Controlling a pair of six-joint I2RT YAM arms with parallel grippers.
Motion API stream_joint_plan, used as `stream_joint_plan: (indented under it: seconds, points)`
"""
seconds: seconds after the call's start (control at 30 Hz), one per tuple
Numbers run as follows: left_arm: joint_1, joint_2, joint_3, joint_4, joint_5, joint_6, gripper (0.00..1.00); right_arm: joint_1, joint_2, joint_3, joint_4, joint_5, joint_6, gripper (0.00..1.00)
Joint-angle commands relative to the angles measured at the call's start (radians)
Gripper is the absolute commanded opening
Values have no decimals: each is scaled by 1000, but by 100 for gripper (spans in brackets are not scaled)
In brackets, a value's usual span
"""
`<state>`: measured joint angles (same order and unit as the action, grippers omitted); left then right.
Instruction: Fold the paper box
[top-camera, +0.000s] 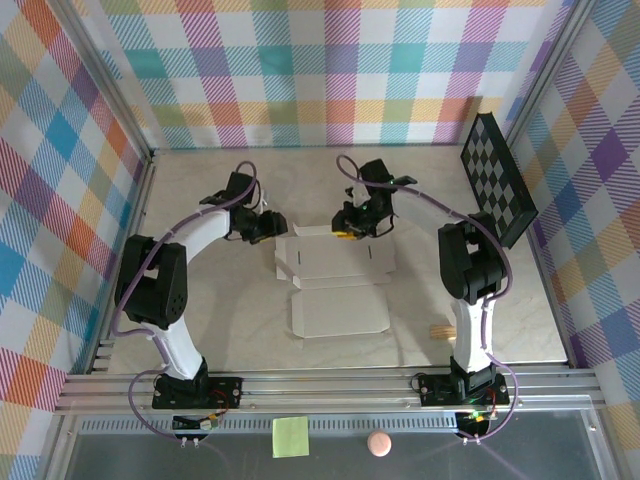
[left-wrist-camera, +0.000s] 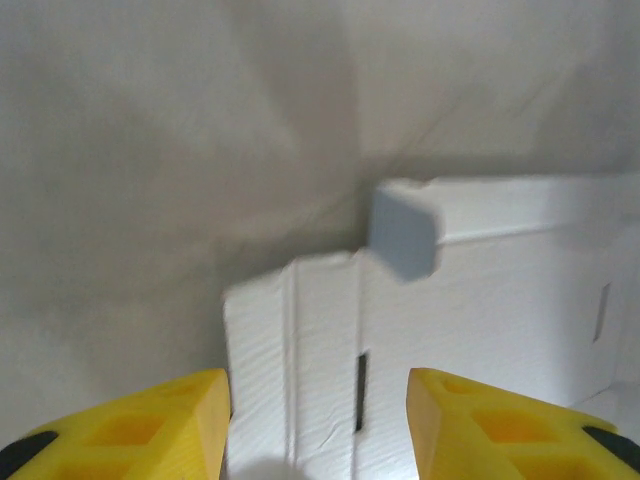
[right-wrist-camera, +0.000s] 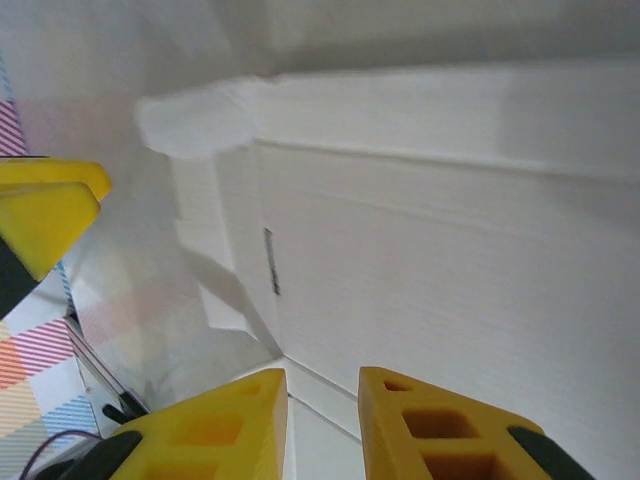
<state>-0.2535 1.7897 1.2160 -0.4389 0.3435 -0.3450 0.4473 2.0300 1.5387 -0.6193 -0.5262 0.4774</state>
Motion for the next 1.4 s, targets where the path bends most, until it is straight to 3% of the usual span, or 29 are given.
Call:
stream_joint_plan:
  seconds: [0.0, 0.23, 0.8, 1.37]
  points:
    - [7, -60, -58, 6, 33, -10, 50, 8, -25, -87, 46, -44, -12, 27]
    - [7, -55, -144, 45, 42, -25, 51, 8, 1, -182, 150, -92, 22, 27]
    - [7, 20, -185, 130, 112, -54, 51, 8, 76, -222, 194, -57, 20, 25]
    - [7, 46, -264, 386, 296, -164, 43, 8, 73, -230, 205, -57, 28, 25]
